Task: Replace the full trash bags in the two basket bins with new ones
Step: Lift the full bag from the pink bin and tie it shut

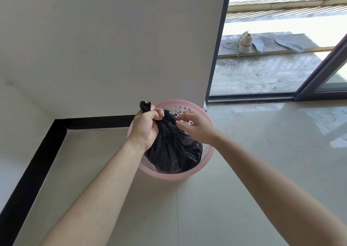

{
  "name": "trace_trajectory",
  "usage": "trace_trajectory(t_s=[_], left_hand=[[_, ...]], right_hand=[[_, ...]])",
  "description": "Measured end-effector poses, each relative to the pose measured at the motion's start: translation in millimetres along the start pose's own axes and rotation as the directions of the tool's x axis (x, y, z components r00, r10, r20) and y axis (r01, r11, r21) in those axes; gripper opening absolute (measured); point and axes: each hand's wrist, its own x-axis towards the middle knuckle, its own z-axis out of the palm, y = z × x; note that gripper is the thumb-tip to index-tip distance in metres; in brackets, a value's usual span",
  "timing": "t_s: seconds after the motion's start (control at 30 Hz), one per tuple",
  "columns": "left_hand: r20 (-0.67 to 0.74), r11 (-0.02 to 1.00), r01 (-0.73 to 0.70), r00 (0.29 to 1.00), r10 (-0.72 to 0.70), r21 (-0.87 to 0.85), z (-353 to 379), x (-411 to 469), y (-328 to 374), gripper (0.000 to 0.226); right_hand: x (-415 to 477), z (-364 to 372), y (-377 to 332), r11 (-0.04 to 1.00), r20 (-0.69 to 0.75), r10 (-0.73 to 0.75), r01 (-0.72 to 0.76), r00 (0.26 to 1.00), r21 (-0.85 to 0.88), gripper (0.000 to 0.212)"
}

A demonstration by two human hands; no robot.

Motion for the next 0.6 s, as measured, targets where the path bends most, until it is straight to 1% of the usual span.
trace_trajectory(t_s=[0.03, 0.1, 0.13, 0.17, 0.2, 0.23, 0.27, 0.3, 0.33, 0.37, 0.4, 0.43, 0.47, 0.5, 0.53, 0.57, 0.6], left_hand=[[-0.018, 0.996, -0.024, 1.000, 0.026, 0.081, 1, -1, 0, 0.038], [-0.037, 0.973, -0.054, 0.997, 0.064, 0.224, 1, -2, 0, 0.050], [-0.034, 0.958, -0.060, 0.997, 0.073, 0.281, 2, -2, -1, 0.054], [-0.033, 0.943, -0.061, 0.997, 0.076, 0.327, 3, -2, -2, 0.056], [-0.034, 0.933, -0.064, 0.996, 0.081, 0.355, 5, -3, -3, 0.056], [-0.045, 0.933, -0.064, 0.995, 0.085, 0.355, 7, -3, -3, 0.056], [-0.057, 0.945, -0.056, 0.995, 0.078, 0.323, 8, -4, -3, 0.057], [-0.064, 0.965, -0.038, 0.996, 0.056, 0.260, 9, -5, -3, 0.056], [-0.053, 0.986, -0.013, 0.998, 0.022, 0.164, 9, -5, -2, 0.052], [-0.034, 0.998, 0.029, 0.999, -0.027, 0.050, 9, -4, -2, 0.044], [-0.011, 0.994, 0.087, 0.996, -0.088, -0.067, 8, -4, -1, 0.037], [0.006, 0.975, 0.144, 0.989, -0.145, -0.169, 7, -3, 0, 0.034], [0.007, 0.948, 0.187, 0.981, -0.192, -0.259, 5, -2, 0, 0.037], [-0.028, 0.924, 0.205, 0.974, -0.226, -0.323, 5, -1, -2, 0.041], [-0.080, 0.907, 0.204, 0.965, -0.250, -0.368, 7, 0, -3, 0.044], [-0.159, 0.905, 0.175, 0.954, -0.253, -0.388, 9, 0, -4, 0.042], [-0.262, 0.916, 0.116, 0.938, -0.229, -0.384, 9, 0, -3, 0.036]], right_hand=[[2, 0, 1, 0.999, -0.101, -0.018, 0.015, 0.995, -0.032, 0.013], [2, -2, -1, 0.993, -0.300, -0.056, 0.023, 0.952, -0.112, 0.012], [2, -4, -4, 0.974, -0.371, -0.143, 0.063, 0.918, -0.220, 0.014], [1, -4, -6, 0.933, -0.404, -0.251, 0.108, 0.880, -0.344, 0.016], [1, -5, -10, 0.891, -0.412, -0.347, 0.159, 0.842, -0.425, 0.016], [2, -5, -12, 0.871, -0.404, -0.404, 0.209, 0.821, -0.445, 0.016], [2, -4, -15, 0.879, -0.388, -0.411, 0.246, 0.825, -0.408, 0.014], [3, -2, -18, 0.916, -0.377, -0.362, 0.250, 0.853, -0.315, 0.013], [3, -1, -21, 0.961, -0.363, -0.258, 0.200, 0.896, -0.188, 0.013], [5, -1, -22, 0.992, -0.346, -0.129, 0.118, 0.929, -0.054, 0.015], [7, -1, -22, 0.997, -0.334, 0.001, 0.026, 0.943, 0.077, 0.017], [8, -1, -22, 0.978, -0.327, 0.111, -0.045, 0.938, 0.203, 0.018], [10, -2, -20, 0.948, -0.330, 0.198, -0.095, 0.923, 0.303, 0.018], [11, -1, -20, 0.922, -0.347, 0.254, -0.118, 0.903, 0.368, 0.015], [11, -2, -18, 0.908, -0.368, 0.294, -0.138, 0.882, 0.397, 0.008], [12, -2, -16, 0.913, -0.387, 0.312, -0.161, 0.868, 0.375, 0.004], [12, -4, -13, 0.930, -0.404, 0.312, -0.190, 0.860, 0.315, 0.012]])
